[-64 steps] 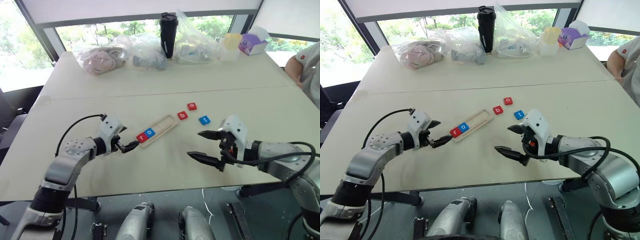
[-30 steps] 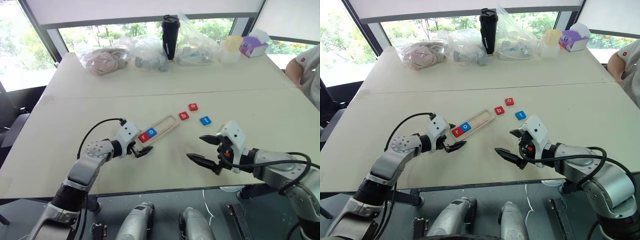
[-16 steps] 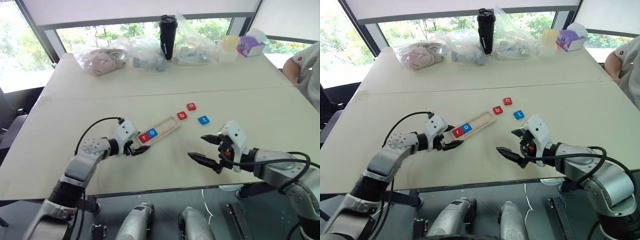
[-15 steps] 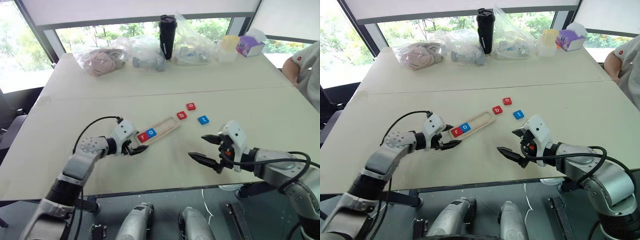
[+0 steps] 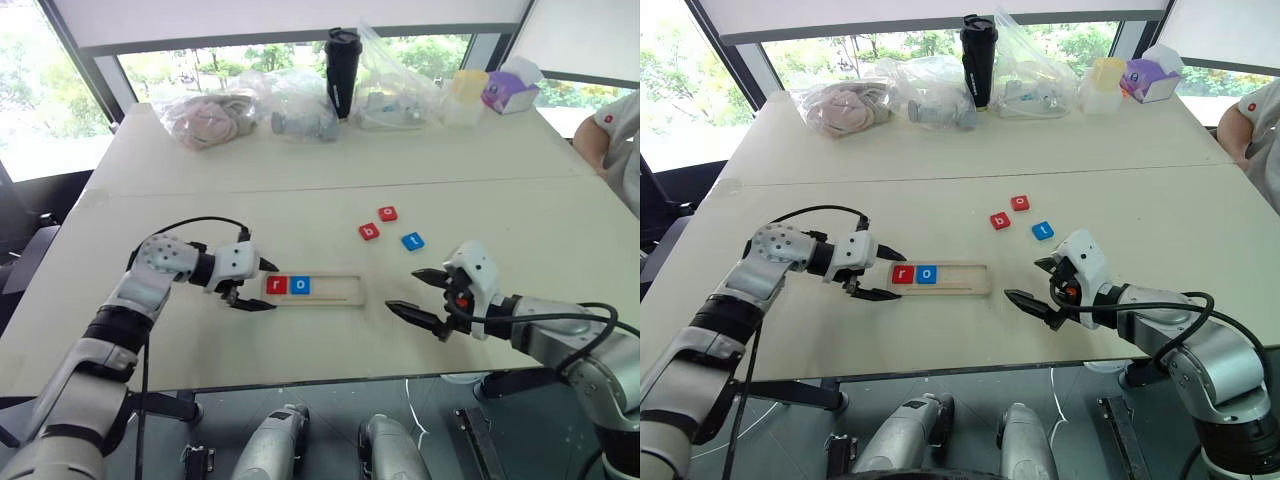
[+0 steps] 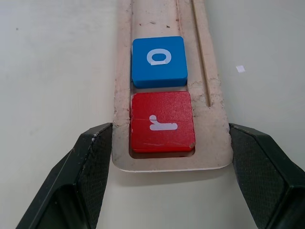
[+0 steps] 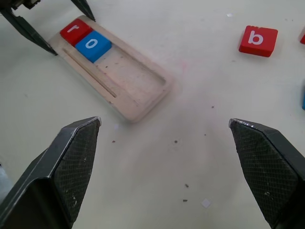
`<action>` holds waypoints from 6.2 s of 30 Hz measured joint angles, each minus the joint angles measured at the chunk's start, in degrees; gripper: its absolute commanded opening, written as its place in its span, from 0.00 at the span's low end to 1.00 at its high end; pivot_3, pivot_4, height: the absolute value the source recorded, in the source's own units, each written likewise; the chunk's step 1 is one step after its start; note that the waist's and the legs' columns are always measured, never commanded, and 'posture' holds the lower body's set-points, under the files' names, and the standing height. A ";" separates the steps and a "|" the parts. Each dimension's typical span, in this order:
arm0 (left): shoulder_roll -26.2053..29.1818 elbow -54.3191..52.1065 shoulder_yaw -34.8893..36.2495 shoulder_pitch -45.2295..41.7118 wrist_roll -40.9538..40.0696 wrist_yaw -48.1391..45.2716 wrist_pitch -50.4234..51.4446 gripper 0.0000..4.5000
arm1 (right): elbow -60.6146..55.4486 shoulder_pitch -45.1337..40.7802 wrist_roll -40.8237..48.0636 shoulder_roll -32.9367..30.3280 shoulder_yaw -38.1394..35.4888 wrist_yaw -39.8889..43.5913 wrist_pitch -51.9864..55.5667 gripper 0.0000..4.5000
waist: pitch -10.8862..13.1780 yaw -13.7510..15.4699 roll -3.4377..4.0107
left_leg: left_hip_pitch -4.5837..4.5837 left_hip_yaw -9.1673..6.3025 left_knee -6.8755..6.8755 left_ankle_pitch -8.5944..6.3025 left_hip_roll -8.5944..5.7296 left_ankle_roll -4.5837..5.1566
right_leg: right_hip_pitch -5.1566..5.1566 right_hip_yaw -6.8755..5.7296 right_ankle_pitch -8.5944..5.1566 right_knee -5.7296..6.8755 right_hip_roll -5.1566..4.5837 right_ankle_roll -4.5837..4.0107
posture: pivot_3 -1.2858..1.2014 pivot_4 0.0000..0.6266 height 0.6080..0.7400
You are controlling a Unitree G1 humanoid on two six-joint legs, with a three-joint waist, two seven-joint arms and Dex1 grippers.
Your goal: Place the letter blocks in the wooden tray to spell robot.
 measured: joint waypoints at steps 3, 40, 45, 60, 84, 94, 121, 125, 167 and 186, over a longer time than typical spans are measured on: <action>-1.26 2.30 0.00 -0.91 0.24 -0.10 -1.36 0.70 | -0.68 1.03 0.08 0.31 -0.08 -0.64 0.41 1.00 | 0.00 -0.14 0.00 | 0.04 -0.01 0.07 0.00 0.00 0.00 | 0.05 0.00 0.01 0.03 0.01 0.02 | 0.52 0.24 1.00; 7.46 -42.73 32.00 16.08 -24.88 26.28 50.02 0.99 | 50.84 -38.20 -25.87 27.04 14.21 -17.62 -6.82 1.00 | 0.07 -1.79 0.02 | 0.18 0.02 -0.25 0.25 0.19 -0.39 | -0.24 0.30 0.30 0.54 0.40 0.03 | 0.52 0.24 1.00; 8.23 -45.67 32.49 17.73 -27.41 27.66 51.81 0.99 | 56.36 -40.77 -26.33 30.97 12.07 -18.34 -9.36 1.00 | 0.07 -1.84 0.02 | 0.26 0.02 -0.26 0.23 0.29 -0.57 | -0.29 0.30 0.37 0.55 0.49 -0.10 | 0.52 0.24 1.00; 9.84 -46.25 29.93 16.82 -29.16 28.70 52.59 1.00 | 52.64 -39.78 -29.93 32.43 10.92 -21.26 -7.19 0.26 | 0.06 -1.80 0.04 | 0.26 0.04 -0.38 0.25 0.28 -0.62 | -0.36 0.32 0.37 0.55 0.48 -0.10 | 0.52 0.24 1.00; 2.65 -49.06 13.31 15.32 -28.74 24.46 51.25 1.00 | -5.45 -17.45 -30.71 47.96 -5.36 -33.19 39.43 0.26 | 0.00 -1.70 0.06 | 0.28 0.22 -0.77 0.36 0.28 -0.57 | -0.59 0.78 0.33 0.52 0.52 -0.20 | 0.52 0.24 1.00; 2.38 -47.87 13.31 16.27 -28.58 24.53 50.66 1.00 | -4.96 -15.61 -30.70 48.65 -2.55 -33.14 39.37 0.89 | 0.00 -1.77 0.06 | 0.28 0.22 -0.78 0.31 0.27 -0.65 | -0.74 0.79 0.34 0.52 0.52 -0.20 | 0.52 0.24 1.00; 15.11 -56.23 14.55 23.25 -25.59 17.44 47.86 1.00 | 37.21 -17.37 -25.45 -0.41 16.18 33.16 -34.17 0.99 | 0.08 -1.63 -0.02 | 0.26 0.27 -0.72 0.28 0.32 -0.43 | -0.22 0.74 0.29 0.02 0.49 -0.26 | 0.52 0.24 1.00; 15.15 -57.22 15.96 24.34 -26.53 18.24 48.91 1.00 | 43.08 -20.05 -26.94 1.27 17.83 35.27 -38.96 0.88 | 0.08 -1.57 -0.02 | 0.27 0.26 -0.72 0.28 0.33 -0.44 | -0.22 0.74 0.31 0.04 0.50 -0.22 | 0.52 0.24 1.00; 17.33 -53.98 24.79 32.00 -27.92 21.71 49.80 1.00 | 59.20 -42.02 -36.77 19.20 30.93 37.62 -39.66 0.25 | 0.07 -1.83 -0.03 | 0.31 0.20 -0.76 0.31 0.30 -0.72 | -0.72 1.04 0.41 0.49 0.73 -0.22 | 0.52 0.24 1.00; 14.26 -52.30 24.00 30.85 -26.49 22.78 48.33 1.00 | 60.38 -42.39 -38.12 22.44 30.62 36.72 -39.10 0.25 | 0.06 -1.93 -0.03 | 0.37 0.21 -0.76 0.35 0.35 -0.78 | -0.74 1.11 0.45 0.56 0.82 -0.29 | 0.52 0.24 1.00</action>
